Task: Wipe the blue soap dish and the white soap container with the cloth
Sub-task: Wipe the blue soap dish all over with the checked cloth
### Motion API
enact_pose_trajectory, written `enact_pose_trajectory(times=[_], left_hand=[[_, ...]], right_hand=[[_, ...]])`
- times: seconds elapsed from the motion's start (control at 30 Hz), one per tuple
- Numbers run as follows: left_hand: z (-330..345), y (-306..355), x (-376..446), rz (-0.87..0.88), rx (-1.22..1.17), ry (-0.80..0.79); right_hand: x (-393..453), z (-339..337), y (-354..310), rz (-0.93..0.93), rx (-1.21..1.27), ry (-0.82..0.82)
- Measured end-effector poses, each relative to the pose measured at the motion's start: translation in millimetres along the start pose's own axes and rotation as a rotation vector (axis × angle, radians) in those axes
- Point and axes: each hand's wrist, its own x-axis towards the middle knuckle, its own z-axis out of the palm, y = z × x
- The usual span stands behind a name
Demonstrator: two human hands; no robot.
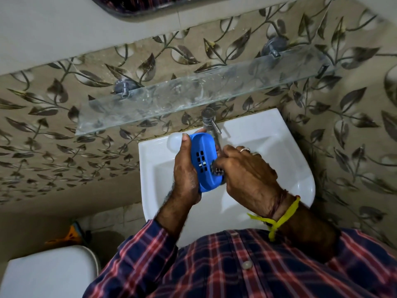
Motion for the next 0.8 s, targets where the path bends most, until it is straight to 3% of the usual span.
enact_pose_trajectory(times=[0.17,0.5,0.67,0.8], left_hand=[[1,0,6,0.064,0.05,-0.051],[9,-12,9,0.301,0.275,-0.114],[6,-13,9,0.369,0.293,-0.139],[6,4,14,0.217,-0.023,-0.097]], right_hand=[[-5,5,-1,0.009,-0.018,-0.104],[8,8,22,0.058,0.387,-0.311],[12,8,28,0.103,0.764,-0.393],[5,7,39,0.306,1.508,-0.347]])
